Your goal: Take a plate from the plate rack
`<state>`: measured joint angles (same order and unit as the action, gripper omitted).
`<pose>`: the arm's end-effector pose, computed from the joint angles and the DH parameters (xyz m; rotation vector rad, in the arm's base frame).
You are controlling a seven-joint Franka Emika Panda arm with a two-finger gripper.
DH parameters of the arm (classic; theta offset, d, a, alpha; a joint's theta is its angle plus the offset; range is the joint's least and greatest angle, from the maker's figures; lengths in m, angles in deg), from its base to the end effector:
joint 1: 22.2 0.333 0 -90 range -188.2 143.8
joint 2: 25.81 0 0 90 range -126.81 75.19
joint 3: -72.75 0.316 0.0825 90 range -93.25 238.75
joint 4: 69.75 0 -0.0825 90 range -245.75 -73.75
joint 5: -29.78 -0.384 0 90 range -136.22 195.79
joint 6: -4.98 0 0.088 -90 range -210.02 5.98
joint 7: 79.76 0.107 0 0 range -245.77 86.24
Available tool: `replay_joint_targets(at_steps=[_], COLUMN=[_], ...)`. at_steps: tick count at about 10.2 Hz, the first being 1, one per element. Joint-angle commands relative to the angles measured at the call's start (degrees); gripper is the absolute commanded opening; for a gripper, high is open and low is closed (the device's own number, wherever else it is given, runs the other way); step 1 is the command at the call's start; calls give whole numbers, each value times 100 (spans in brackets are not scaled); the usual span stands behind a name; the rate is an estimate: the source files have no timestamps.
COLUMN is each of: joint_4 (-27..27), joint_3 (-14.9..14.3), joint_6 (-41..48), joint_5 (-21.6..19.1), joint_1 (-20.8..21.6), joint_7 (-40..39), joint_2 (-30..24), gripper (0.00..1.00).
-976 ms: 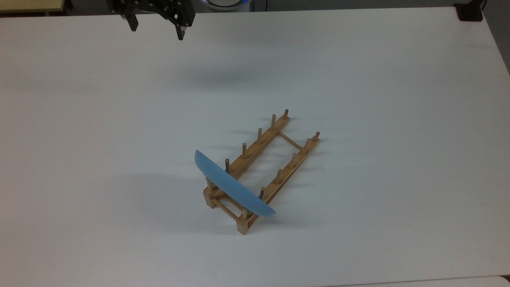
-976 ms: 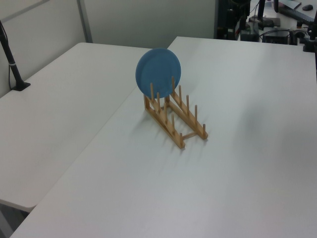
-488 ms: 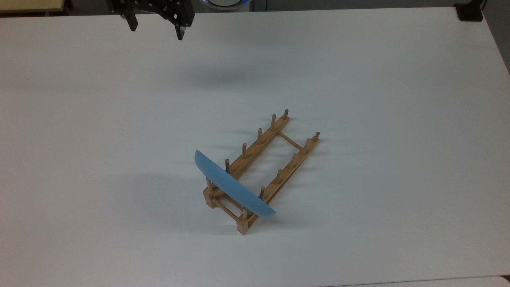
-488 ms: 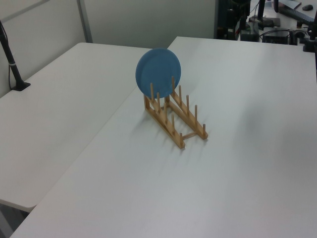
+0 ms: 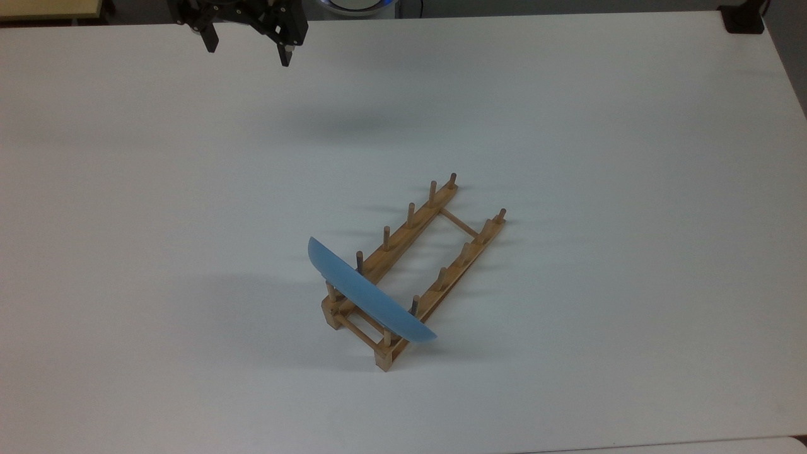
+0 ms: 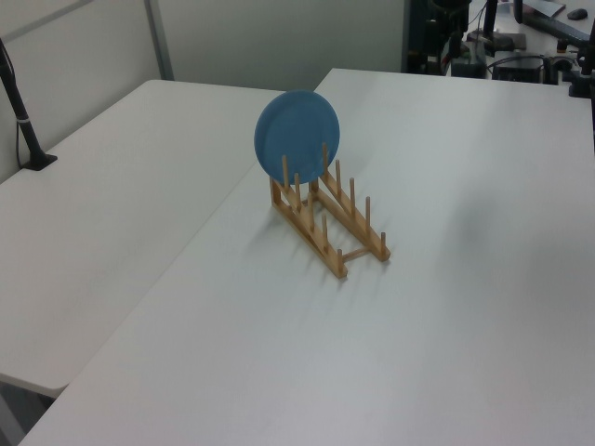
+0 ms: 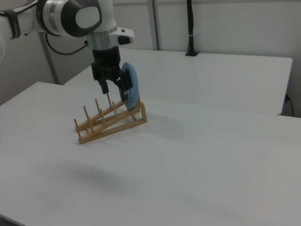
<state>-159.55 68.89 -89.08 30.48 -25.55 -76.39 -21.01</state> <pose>0.5804 -0.0731 0.5847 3.1109 -0.2863 -0.0154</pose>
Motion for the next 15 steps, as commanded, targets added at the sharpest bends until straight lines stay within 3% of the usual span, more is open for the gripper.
replay_joint_targets(at_steps=[1,3,8,11,13,15], joint_4=[103,103,15,6,33,59], joint_3=[-27,16,43,34,-9,-193], joint_6=[73,-145,-2656,-4178,-4715,-5233], joint_5=[-122,-140,9,570,1402,2928], joint_1=[19,54,342,765,1011,1301], joint_7=[-434,-408,-671,-488,325,1756], joint_2=[21,39,204,679,995,1426], gripper=[100,100,100,100,100,100])
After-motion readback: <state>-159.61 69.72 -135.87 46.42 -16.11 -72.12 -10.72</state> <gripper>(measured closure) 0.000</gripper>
